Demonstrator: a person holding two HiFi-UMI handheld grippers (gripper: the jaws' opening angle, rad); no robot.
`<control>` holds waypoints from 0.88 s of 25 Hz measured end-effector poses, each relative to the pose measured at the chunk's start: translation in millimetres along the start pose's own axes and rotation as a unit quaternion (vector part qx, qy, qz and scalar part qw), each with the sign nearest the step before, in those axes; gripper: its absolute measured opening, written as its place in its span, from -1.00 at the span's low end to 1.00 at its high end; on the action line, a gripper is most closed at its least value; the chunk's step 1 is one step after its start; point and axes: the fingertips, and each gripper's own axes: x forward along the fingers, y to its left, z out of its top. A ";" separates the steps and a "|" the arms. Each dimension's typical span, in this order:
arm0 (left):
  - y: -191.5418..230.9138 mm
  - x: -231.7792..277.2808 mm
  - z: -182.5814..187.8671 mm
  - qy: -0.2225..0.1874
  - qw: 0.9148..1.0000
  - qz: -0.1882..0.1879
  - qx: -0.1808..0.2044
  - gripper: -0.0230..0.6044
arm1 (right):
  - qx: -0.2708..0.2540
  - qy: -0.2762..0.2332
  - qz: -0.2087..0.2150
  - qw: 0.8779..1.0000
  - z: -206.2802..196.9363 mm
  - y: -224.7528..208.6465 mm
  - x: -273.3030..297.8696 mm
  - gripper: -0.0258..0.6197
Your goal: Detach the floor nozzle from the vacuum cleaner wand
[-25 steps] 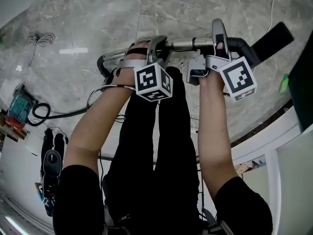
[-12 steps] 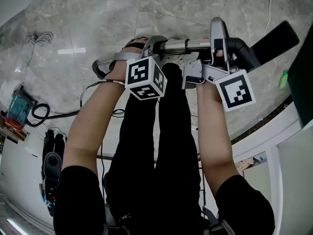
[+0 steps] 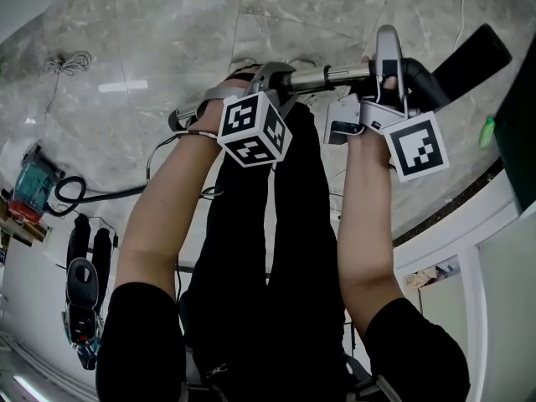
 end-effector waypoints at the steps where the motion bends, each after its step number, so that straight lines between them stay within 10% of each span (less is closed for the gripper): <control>1: -2.0 -2.0 1.4 -0.013 1.000 -0.011 -0.010 -0.55 | 0.000 0.006 0.021 1.000 -0.9 3.9 1.0 -0.59; 8: -61.2 -8.5 -1.0 -0.055 0.978 -0.183 -0.088 -0.64 | -0.019 0.079 0.245 0.966 -23.3 46.1 -18.6 -0.59; 11: -69.3 -10.6 -5.8 -0.053 0.978 -0.180 -0.097 -0.66 | -0.024 0.104 0.282 0.953 -33.2 57.8 -24.4 -0.58; 14: -50.0 1.0 -15.9 -0.022 0.992 -0.082 -0.088 -0.67 | -0.029 0.099 0.193 0.976 -34.1 44.2 -10.9 -0.57; 18: -31.5 17.2 -17.4 0.021 0.998 0.018 -0.056 -0.68 | -0.004 0.091 -0.052 0.994 -21.7 -11.0 1.2 -0.58; 20: -33.6 21.0 -18.0 0.024 0.998 0.014 -0.049 -0.69 | 0.016 0.097 -0.117 0.988 -22.2 -27.1 0.4 -0.58; 22: -45.0 20.2 -14.0 0.005 0.998 -0.031 -0.059 -0.69 | 0.006 0.095 -0.092 0.991 -21.2 -22.9 -2.2 -0.58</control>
